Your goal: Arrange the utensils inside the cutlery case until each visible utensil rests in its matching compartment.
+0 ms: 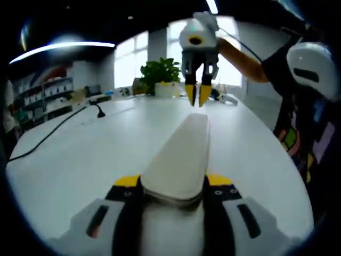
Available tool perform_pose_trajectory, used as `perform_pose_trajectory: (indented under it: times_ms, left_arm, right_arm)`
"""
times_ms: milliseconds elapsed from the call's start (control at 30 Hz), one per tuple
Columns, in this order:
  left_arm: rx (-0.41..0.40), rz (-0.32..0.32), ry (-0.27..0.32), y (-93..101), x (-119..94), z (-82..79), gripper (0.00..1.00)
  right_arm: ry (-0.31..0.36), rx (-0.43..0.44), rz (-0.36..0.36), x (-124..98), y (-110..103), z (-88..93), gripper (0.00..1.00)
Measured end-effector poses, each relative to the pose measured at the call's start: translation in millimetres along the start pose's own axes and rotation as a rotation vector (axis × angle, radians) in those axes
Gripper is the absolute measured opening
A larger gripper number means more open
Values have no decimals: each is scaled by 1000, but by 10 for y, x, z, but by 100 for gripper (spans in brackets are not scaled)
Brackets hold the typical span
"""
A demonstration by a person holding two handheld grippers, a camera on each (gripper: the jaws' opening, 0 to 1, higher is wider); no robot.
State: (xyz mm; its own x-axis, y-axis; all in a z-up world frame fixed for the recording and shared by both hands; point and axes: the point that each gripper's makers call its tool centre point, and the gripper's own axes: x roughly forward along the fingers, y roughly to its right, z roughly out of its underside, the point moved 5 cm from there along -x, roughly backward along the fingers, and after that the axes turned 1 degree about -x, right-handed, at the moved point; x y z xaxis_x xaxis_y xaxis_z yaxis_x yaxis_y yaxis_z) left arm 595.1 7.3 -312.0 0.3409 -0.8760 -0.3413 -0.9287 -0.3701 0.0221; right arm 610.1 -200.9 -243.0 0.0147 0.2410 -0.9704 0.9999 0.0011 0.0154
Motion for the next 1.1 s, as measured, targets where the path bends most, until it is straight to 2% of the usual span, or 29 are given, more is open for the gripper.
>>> perform_pose_trajectory:
  times_ms: [167,233,267,467,633,700,900,1067,1100]
  left_arm:
    - [2,5,1,4,3,-1,47]
    - [3,5,0,5,3,-1,47]
    - [2,5,1,5,3,-1,47]
    - [1,7,2,0,-3,5,47]
    - [1,10,4,-9,-10,10,47]
    - [1,10,4,-10,-11,11,47]
    - [0,7,4,-11,-14,13,47]
    - [0,4,2,-6,-13,11,47]
    - [0,4,3,-3,-11,10,47]
  right_arm:
    - [-60,11,-34,95,-26,173,6]
    - [-67,28,-20,108,11,196,7]
    - [-59,44,-18,110,28,194,7]
    - [-66,8,-28,147,38,184,10]
    - [-71,-1,-20,152,61,184,8]
    - [-82,12,-24,162,71,175,7]
    - [-130,-47,-29,178,59,154,7]
    - [-124,-32,-49,180,87,161,8]
    - [-119,-8,-49,181,86,162,8]
